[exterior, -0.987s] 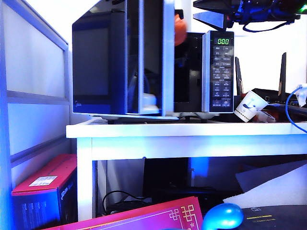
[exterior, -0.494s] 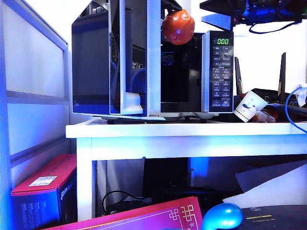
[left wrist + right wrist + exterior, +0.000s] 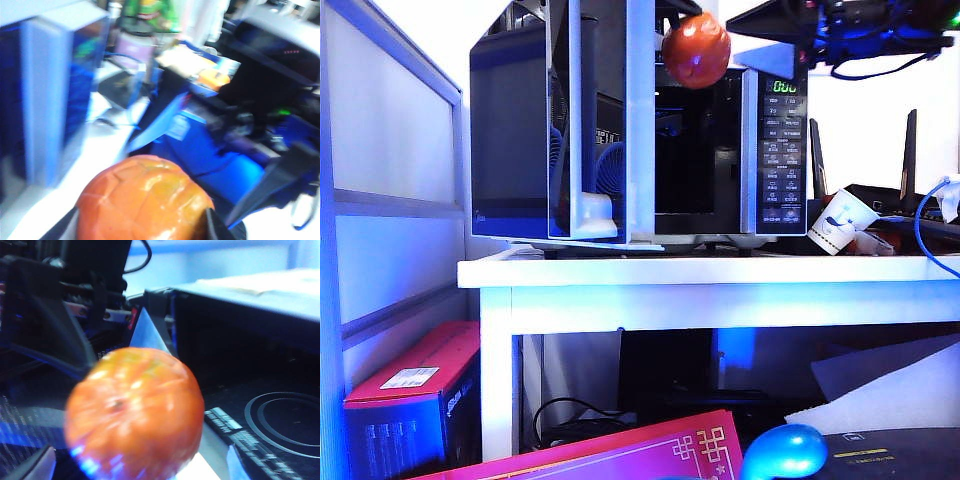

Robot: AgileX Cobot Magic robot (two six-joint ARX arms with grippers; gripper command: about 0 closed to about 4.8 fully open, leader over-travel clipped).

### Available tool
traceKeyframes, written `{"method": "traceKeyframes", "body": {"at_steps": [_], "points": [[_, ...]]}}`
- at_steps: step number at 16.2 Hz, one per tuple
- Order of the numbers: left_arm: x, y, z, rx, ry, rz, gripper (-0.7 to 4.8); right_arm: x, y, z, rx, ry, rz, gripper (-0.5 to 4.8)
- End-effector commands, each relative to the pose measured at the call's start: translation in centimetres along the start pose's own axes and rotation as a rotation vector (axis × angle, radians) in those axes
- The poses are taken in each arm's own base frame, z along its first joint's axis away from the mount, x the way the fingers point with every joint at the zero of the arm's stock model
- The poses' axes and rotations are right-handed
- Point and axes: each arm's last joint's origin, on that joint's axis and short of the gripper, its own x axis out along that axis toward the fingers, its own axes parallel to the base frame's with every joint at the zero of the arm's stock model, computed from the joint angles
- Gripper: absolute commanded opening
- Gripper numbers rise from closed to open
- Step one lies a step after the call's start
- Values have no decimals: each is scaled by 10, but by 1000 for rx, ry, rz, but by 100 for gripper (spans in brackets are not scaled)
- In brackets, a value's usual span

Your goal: Open the microwave door, place the orange inside the microwave, then close the microwave door.

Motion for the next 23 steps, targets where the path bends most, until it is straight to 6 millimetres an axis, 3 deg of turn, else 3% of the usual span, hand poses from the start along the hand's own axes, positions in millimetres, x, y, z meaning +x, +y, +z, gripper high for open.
{"method": "traceKeyframes", "body": {"at_steps": [1, 5, 16, 17, 18, 19, 23], "points": [[4, 0, -5, 36, 8, -83, 277, 4, 3, 4, 0, -7, 7, 479], [3, -1, -4, 103, 2, -132, 276, 13, 7, 6, -2, -16, 28, 479], [3, -4, -6, 83, 8, -199, 276, 46, 22, 9, -51, -58, 12, 479], [3, -4, -6, 80, 9, -199, 276, 46, 22, 9, -51, -58, 14, 429], [3, -4, -6, 76, 12, -199, 276, 46, 22, 9, -51, -57, 15, 314], [3, -4, -6, 75, 13, -199, 276, 46, 22, 9, -51, -57, 16, 290], [3, -4, -6, 74, 13, -198, 277, 45, 22, 9, -51, -57, 15, 291]]}}
